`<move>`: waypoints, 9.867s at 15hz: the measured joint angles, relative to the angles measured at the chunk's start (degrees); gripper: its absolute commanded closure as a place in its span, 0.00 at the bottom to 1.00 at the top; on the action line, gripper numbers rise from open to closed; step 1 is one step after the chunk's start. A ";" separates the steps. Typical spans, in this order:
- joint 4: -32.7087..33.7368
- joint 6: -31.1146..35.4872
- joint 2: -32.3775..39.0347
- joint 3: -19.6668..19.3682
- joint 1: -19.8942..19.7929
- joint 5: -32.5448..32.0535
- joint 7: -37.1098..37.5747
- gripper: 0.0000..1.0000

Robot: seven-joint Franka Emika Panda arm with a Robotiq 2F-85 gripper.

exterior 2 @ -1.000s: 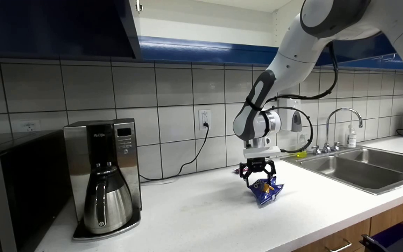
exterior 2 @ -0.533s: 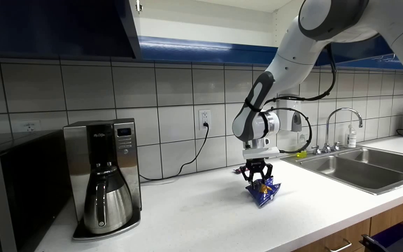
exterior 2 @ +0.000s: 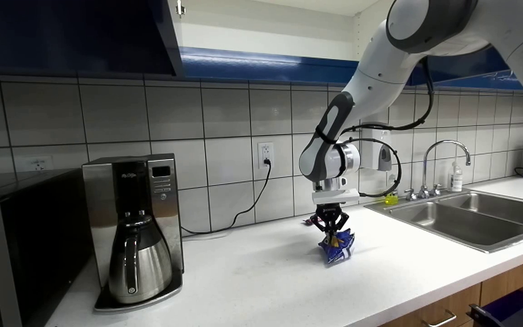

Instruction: Put the blue packet in the open upper cabinet.

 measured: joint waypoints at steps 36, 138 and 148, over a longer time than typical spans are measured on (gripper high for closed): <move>-26.11 -0.78 -36.88 7.80 2.03 -2.38 -6.81 1.00; 42.26 -10.14 -26.29 13.53 -5.20 -9.46 11.00 0.00; 33.28 -12.67 -35.54 13.56 -4.56 -11.31 7.80 0.00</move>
